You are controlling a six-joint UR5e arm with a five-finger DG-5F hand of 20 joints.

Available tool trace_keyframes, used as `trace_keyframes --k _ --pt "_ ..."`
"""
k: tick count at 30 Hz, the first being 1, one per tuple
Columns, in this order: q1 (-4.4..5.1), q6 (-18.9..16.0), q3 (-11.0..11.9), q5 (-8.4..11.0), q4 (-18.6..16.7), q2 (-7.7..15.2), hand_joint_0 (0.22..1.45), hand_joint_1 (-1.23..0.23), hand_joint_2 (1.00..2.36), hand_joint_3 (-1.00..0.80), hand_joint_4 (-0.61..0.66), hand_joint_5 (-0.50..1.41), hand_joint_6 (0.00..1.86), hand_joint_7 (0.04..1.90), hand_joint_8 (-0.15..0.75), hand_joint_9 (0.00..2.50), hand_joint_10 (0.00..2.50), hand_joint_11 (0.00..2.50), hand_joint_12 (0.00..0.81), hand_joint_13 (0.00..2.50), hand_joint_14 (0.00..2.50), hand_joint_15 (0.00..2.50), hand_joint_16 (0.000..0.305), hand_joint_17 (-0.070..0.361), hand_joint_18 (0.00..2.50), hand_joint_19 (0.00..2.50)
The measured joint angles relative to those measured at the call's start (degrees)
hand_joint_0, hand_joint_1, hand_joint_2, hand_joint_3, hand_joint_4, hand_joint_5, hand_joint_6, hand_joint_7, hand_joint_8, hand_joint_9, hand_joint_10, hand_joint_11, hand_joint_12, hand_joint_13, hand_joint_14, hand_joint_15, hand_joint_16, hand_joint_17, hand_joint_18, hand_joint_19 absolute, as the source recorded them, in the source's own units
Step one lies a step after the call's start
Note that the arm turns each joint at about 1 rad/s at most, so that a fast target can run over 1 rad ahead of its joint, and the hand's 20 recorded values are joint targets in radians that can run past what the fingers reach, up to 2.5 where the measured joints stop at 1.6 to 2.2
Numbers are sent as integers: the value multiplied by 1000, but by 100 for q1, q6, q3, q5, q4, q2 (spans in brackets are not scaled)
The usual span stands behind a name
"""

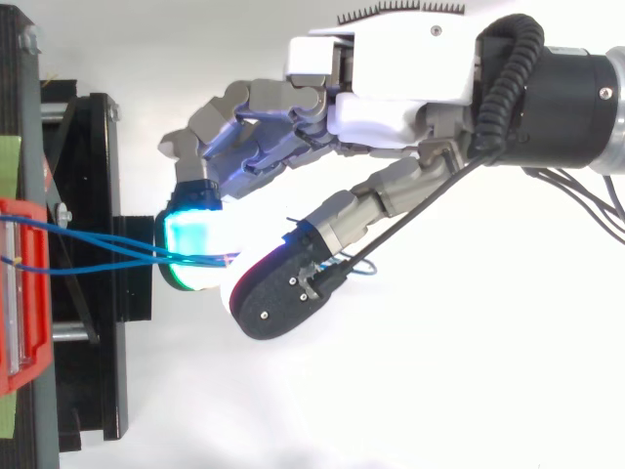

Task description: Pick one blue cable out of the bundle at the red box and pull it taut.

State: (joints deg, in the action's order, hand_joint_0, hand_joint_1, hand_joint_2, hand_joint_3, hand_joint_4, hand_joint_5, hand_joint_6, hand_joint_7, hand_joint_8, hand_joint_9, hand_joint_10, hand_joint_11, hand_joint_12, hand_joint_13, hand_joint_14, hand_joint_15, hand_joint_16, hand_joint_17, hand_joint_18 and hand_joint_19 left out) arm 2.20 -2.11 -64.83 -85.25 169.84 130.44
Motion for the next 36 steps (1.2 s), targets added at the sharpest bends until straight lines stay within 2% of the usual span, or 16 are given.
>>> trace_keyframes --k 5,8,12,16,28,36 --pt "1 0 2 0 4 0 655 -792 1019 -199 15 -177 901 1059 287 709 8 444 366 246 0 0 56 125 466 191" --pt "1 0 3 0 5 0 661 -813 1020 -139 -19 -175 904 1089 291 724 10 449 368 259 0 0 56 125 485 194" --pt "1 0 4 0 5 0 694 -861 1021 -127 -45 -189 905 1062 283 705 8 437 368 262 0 0 56 125 487 189" --pt "1 5 5 0 5 0 730 -896 1019 -203 -34 -196 896 988 272 671 10 426 365 250 0 0 56 126 478 187" --pt "0 17 6 0 14 0 787 -943 1018 -247 -13 -205 882 980 256 617 8 422 359 205 0 0 55 123 408 197" --pt "-1 20 7 0 14 2 780 -916 1023 -118 -25 -207 887 1053 253 619 8 428 358 201 0 0 55 123 395 214"
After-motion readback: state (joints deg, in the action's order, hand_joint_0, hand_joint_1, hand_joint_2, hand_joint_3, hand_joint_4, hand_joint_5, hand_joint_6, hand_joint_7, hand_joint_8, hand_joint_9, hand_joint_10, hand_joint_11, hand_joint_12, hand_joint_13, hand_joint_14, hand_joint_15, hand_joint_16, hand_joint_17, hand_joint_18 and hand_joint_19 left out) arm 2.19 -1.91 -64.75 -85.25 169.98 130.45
